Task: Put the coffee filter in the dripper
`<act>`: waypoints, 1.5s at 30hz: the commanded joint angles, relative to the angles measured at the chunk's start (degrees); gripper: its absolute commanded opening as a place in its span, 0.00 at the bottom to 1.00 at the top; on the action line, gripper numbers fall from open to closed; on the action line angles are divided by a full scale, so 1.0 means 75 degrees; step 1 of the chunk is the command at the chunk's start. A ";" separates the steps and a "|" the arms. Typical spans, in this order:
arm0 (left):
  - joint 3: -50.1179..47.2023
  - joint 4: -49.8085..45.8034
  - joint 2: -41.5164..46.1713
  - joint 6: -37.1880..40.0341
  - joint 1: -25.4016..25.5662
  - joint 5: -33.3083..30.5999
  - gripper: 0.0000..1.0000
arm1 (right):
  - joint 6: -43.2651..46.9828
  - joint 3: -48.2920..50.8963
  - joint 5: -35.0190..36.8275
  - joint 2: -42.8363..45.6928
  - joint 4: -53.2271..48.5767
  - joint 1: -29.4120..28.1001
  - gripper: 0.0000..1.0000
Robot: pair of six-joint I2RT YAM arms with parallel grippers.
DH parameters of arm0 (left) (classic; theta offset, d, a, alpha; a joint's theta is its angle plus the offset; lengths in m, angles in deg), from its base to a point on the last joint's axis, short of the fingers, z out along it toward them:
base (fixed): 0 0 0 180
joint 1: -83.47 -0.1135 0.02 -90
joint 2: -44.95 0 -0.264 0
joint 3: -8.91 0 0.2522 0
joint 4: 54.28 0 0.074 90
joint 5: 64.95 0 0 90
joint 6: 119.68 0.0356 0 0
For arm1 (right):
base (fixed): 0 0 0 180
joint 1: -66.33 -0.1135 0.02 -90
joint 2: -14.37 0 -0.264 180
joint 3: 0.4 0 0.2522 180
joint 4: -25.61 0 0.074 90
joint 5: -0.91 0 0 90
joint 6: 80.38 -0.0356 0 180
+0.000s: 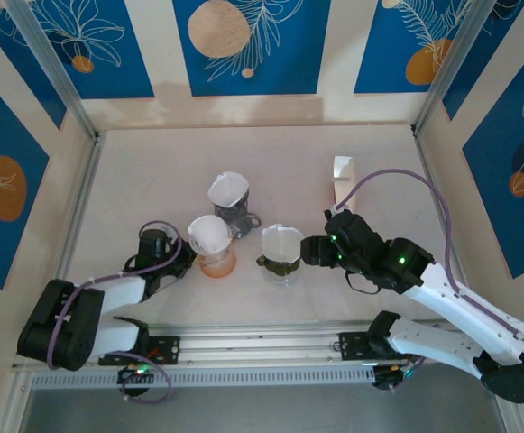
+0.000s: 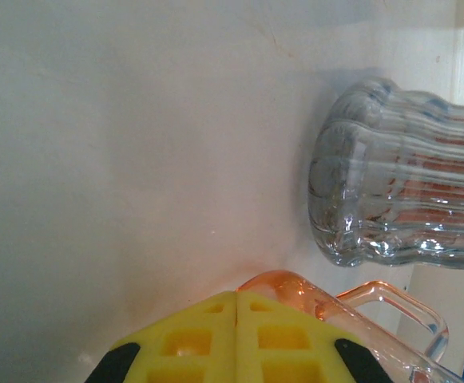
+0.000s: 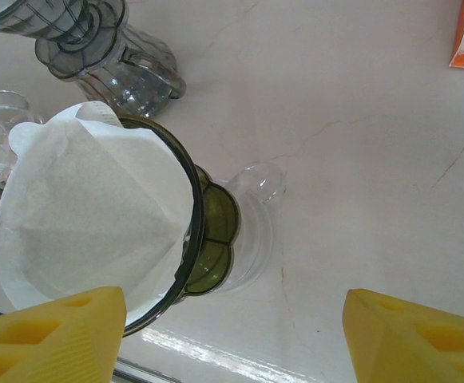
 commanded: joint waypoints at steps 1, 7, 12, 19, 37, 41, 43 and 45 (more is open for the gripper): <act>0.0130 -0.0223 0.0063 -0.0024 0.0136 -0.0300 0.00 | -0.0121 0.0043 0.0061 0.0007 0.0030 0.0037 0.73; 0.0200 -0.1737 0.1143 0.0476 -0.0261 -0.0796 0.00 | -0.0141 0.0013 0.0217 0.0012 -0.0013 0.0040 0.73; 0.0761 -0.3687 0.2374 0.1392 -0.0931 -0.1372 0.00 | -0.0191 -0.0063 0.0417 0.0097 -0.0049 0.0037 0.73; 0.2227 -0.5378 0.3031 0.2873 -0.1088 -0.3151 0.60 | -0.0250 -0.0038 0.0930 0.0271 -0.0077 0.0060 0.73; 0.2352 -0.1774 0.1052 0.6483 -0.1085 -0.6020 1.00 | 0.0040 0.0582 0.0865 0.0522 0.0496 0.0271 0.76; 0.2678 -0.1193 -0.0378 0.8005 -0.1102 -0.6067 1.00 | 0.0098 0.0635 0.0971 0.0535 0.0501 0.0339 0.77; 0.2585 -0.0775 -0.0876 0.8257 -0.1108 -0.5818 1.00 | 0.0096 0.0599 0.1154 0.0524 0.0428 0.0382 0.82; 0.2256 -0.0029 -0.1185 0.8323 -0.1110 -0.5996 1.00 | -0.0037 0.0507 0.1419 0.0500 0.0219 0.0455 0.85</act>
